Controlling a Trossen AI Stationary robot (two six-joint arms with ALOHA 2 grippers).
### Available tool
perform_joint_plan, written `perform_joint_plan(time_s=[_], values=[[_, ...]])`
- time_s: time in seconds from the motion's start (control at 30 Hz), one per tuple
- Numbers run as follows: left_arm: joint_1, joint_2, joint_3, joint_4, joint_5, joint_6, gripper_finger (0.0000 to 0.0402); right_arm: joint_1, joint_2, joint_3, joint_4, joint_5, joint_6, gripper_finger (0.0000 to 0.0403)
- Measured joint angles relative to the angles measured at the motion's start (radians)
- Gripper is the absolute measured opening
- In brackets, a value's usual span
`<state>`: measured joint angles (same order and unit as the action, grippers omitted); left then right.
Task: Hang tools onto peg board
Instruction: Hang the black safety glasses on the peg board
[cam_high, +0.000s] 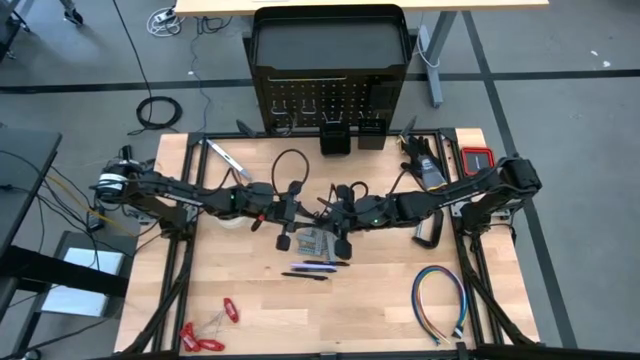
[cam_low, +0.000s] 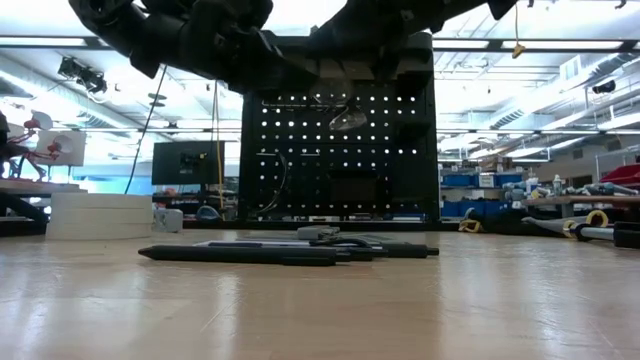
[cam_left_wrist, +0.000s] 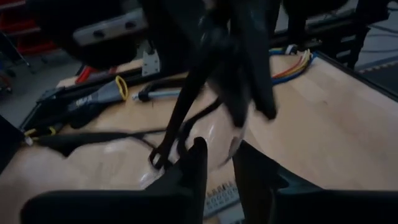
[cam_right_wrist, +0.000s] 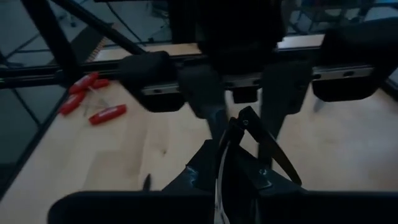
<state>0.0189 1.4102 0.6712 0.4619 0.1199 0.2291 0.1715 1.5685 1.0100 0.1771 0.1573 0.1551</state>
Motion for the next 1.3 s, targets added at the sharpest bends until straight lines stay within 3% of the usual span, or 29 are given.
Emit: perform_joint_plan(time_s=[0.3, 0.5, 0.9, 1.07, 1.3], values=[[0.003, -0.024, 0.000, -0.055, 0.084, 0.025, 0.0107, -0.010, -0.015, 0.000, -0.010, -0.201, 0.010, 0.0030], [0.002, -0.023, 0.000, 0.034, 0.059, 0.025, 0.0106, -0.015, -0.017, 0.000, 0.026, -0.268, 0.012, 0.0032], [0.002, -0.023, -0.001, 0.070, 0.009, 0.081, 0.0106, -0.024, -0.017, -0.001, 0.063, -0.283, 0.100, 0.0031], [0.002, -0.023, -0.001, 0.009, 0.083, 0.081, 0.0106, -0.032, -0.017, -0.002, 0.078, -0.289, 0.103, 0.0033], [0.002, -0.099, 0.000, -0.119, 0.085, 0.081, 0.0106, -0.056, -0.017, -0.002, 0.078, -0.289, 0.114, 0.0031]])
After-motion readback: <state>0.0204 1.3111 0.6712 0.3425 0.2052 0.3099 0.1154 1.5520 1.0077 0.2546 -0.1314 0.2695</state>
